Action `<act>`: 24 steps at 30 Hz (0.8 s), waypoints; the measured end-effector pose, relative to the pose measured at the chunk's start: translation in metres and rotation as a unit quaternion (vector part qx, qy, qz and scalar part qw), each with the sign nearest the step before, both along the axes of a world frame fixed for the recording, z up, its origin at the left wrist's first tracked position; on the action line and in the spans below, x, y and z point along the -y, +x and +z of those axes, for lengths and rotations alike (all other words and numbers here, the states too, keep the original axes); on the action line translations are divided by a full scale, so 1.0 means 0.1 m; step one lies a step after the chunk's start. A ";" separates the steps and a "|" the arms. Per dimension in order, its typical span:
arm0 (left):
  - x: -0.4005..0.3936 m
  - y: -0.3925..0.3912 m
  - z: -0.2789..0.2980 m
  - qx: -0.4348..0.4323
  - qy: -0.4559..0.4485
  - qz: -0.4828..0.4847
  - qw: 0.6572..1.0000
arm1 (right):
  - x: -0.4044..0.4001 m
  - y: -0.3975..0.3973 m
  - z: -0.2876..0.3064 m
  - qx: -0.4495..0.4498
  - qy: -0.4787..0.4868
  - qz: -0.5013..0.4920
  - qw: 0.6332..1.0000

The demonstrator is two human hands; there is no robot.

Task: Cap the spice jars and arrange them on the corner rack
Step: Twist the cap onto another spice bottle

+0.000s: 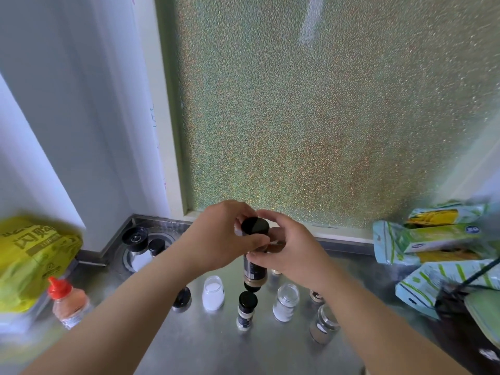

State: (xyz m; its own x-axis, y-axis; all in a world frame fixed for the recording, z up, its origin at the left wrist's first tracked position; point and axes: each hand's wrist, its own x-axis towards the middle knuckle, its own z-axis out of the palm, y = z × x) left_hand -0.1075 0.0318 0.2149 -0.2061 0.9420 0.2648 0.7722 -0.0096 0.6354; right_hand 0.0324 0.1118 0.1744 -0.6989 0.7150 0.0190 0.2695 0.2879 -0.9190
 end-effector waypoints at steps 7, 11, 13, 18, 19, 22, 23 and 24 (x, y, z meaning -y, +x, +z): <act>0.01 -0.09 0.00 0.068 -0.058 -0.035 0.995 | -0.04 -0.01 0.03 0.022 0.030 0.005 0.999; -0.04 0.02 0.01 -0.023 -0.048 0.082 0.995 | 0.00 -0.07 0.07 0.020 0.072 -0.022 0.997; -0.05 0.01 0.03 -0.042 -0.023 0.084 0.995 | -0.01 -0.09 0.08 0.011 0.054 -0.014 0.998; -0.02 -0.13 0.00 -0.024 -0.013 0.020 0.999 | -0.08 -0.16 0.05 0.024 0.034 0.037 0.998; -0.02 -0.17 -0.02 -0.025 -0.015 0.008 1.000 | -0.09 -0.19 0.04 0.023 0.028 0.046 0.998; 0.00 -0.31 -0.09 -0.005 -0.023 -0.001 1.000 | -0.10 -0.32 -0.03 0.026 0.011 0.064 0.998; 0.01 -0.37 -0.12 0.005 -0.024 0.008 1.000 | -0.10 -0.39 -0.07 0.027 0.010 0.069 0.997; 0.02 -0.42 -0.16 0.016 -0.025 0.023 0.999 | -0.10 -0.46 -0.11 0.027 0.010 0.074 0.997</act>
State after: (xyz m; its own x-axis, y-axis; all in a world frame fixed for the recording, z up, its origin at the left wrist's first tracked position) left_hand -0.1498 0.0298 0.1994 -0.2572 0.9432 0.2105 0.7498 0.0574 0.6591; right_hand -0.0131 0.1218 0.1638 -0.7976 0.6031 -0.0091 0.2722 0.3464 -0.8977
